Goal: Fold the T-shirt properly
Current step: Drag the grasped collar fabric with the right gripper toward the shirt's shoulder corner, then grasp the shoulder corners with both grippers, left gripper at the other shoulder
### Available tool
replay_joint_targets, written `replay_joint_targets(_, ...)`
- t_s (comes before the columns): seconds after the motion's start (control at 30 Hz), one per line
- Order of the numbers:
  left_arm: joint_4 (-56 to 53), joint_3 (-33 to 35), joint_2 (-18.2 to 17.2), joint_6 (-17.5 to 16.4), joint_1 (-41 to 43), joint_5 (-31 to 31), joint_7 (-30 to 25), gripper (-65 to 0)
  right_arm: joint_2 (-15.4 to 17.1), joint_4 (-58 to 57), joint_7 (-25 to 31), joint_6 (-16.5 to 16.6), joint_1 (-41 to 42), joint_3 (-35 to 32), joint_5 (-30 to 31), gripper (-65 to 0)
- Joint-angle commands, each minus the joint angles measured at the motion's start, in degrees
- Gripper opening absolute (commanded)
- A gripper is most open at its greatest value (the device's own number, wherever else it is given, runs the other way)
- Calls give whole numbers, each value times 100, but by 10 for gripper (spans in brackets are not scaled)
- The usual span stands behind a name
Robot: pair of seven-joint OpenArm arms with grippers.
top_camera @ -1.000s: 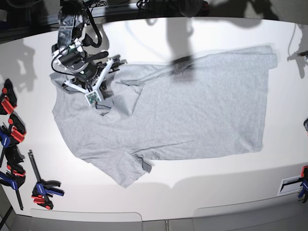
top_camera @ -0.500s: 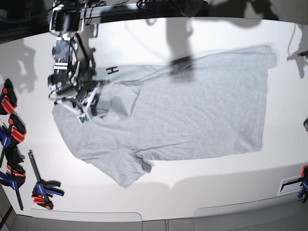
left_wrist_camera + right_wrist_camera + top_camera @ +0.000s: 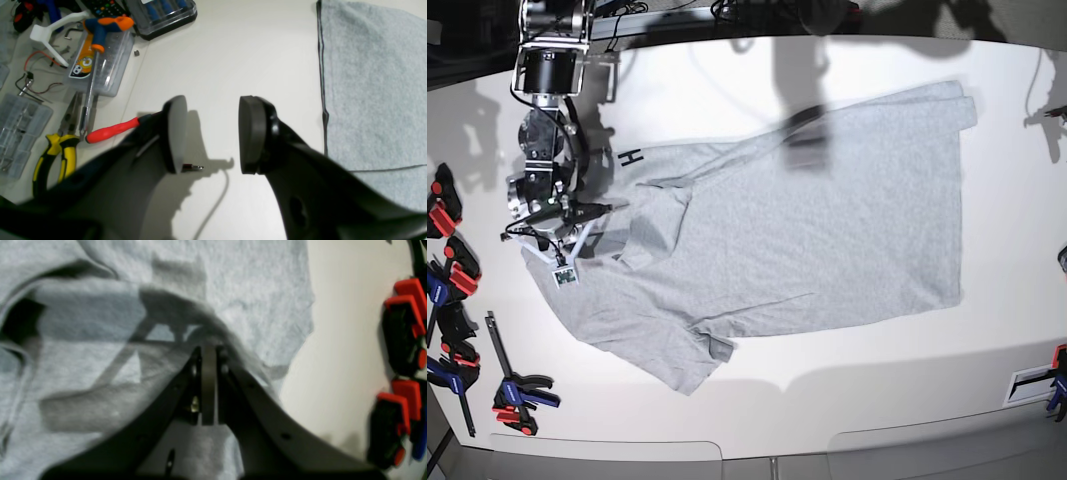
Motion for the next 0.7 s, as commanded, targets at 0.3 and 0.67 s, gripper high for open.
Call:
replay_joint_targets(0.3,28,-52,-127,4,116,35,-179,-325,61,162,133,59,24,616,914,-650)
replay_joint_targets(0.67,-586,619,-129,-883,57,-868,127,-650,63,647,-107,415,4,682,1403,-650)
